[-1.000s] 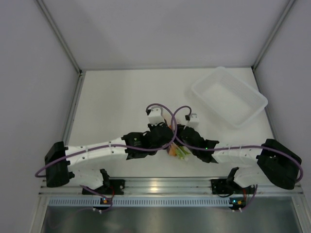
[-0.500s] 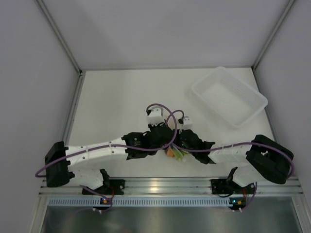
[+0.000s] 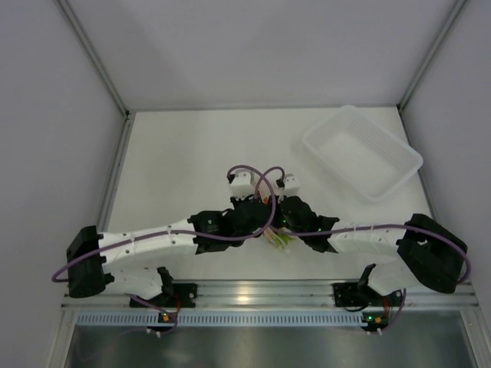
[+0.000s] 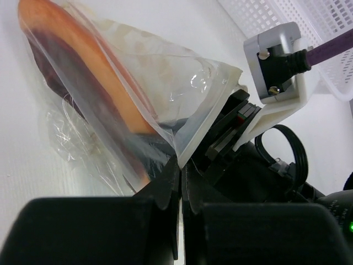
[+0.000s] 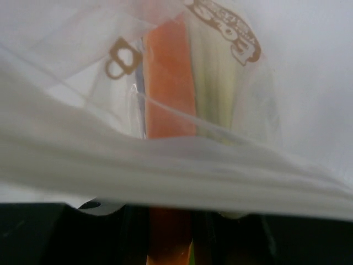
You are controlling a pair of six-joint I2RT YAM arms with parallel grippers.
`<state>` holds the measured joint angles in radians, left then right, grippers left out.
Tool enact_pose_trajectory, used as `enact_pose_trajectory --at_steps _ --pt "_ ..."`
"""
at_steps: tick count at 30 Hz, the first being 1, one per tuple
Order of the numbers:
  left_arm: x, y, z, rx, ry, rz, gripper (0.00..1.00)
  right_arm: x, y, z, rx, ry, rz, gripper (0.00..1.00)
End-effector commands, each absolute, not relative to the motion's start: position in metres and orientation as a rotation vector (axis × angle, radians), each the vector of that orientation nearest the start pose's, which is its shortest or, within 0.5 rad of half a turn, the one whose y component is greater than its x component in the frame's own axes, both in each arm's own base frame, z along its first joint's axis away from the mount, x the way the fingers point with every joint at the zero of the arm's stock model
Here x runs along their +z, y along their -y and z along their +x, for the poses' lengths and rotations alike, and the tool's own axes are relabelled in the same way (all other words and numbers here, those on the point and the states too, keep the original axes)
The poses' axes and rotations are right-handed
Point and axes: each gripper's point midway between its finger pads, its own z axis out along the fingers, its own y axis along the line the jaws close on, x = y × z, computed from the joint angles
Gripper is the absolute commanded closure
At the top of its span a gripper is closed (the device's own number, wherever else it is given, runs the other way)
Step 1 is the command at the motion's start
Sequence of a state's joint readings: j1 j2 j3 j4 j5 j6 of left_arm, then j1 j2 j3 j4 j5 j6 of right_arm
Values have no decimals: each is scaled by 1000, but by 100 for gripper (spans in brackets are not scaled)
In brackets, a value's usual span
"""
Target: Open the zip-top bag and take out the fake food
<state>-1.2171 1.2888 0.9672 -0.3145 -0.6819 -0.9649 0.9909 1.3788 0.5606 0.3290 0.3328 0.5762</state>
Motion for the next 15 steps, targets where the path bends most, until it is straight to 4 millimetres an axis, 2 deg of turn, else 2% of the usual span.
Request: enact_pose_trajectory --at_steps 1,3,4,5,8,11,15 --pt "201 309 212 -581 -2044 -123 100 144 -314 248 697 -1949 -226 94" --pt "203 305 214 -572 -2032 -128 100 157 -311 247 707 -1938 -223 96" --pt "204 303 214 -561 -2029 -116 100 151 -306 243 679 -1975 -238 96" --pt "205 301 217 -551 -2025 -118 100 162 -305 242 693 -1966 -227 96" --pt "205 296 221 -532 -2021 -112 100 160 -296 233 672 -2024 -232 100" --pt "204 294 224 -525 -2022 -112 100 178 -290 227 704 -2012 -215 100" --pt "200 296 226 -512 -2037 -92 100 179 -283 221 686 -2056 -221 100"
